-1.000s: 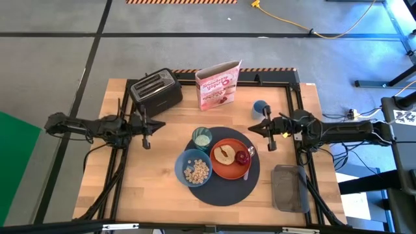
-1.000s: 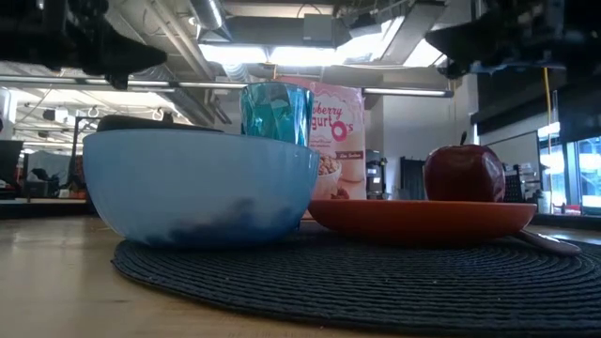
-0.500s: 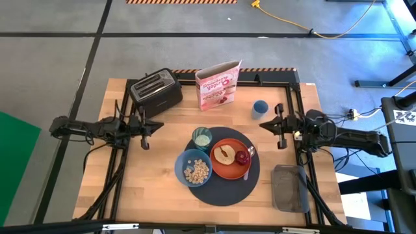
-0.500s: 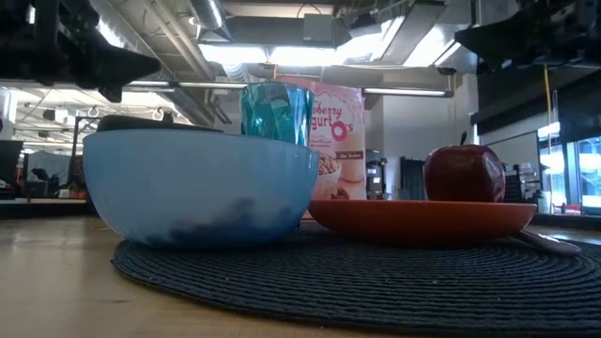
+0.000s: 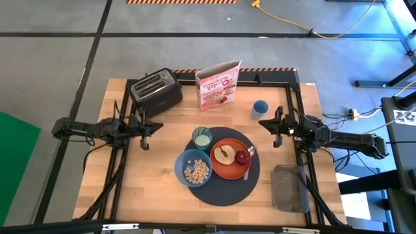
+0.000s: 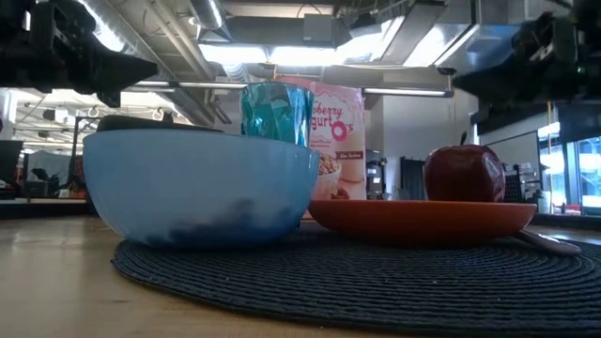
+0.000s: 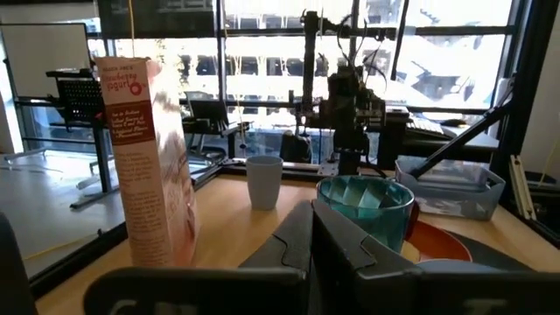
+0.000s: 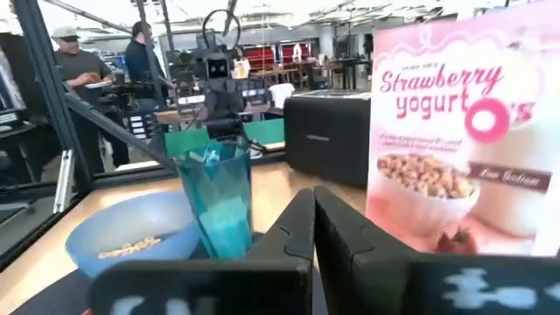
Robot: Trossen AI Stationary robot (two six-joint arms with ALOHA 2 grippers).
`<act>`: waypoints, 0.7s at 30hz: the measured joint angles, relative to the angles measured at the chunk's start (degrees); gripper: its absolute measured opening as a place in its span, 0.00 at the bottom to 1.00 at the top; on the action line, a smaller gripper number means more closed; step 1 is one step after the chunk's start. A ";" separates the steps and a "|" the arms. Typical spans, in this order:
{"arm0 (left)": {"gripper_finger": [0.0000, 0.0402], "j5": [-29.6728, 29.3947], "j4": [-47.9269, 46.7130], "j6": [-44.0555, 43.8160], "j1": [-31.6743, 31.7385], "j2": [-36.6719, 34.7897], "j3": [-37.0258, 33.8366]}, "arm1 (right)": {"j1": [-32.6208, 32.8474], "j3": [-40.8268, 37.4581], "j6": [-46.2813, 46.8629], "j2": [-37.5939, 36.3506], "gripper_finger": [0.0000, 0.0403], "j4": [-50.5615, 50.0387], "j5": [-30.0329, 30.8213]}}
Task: Arrange a breakfast setting
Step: Return to Home Position
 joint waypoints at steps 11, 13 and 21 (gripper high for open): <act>0.01 1.41 -0.06 -0.73 0.00 -1.77 0.00 | 0.07 -1.73 0.67 -2.03 0.00 -2.22 -7.58; 0.01 2.37 -0.96 -1.42 0.00 -1.77 0.00 | 0.07 -1.73 -0.36 -3.27 0.00 -4.11 -7.06; 0.01 2.89 -4.87 -4.45 0.00 -1.48 0.00 | 0.07 -1.73 -2.79 -4.96 0.00 -5.29 -7.57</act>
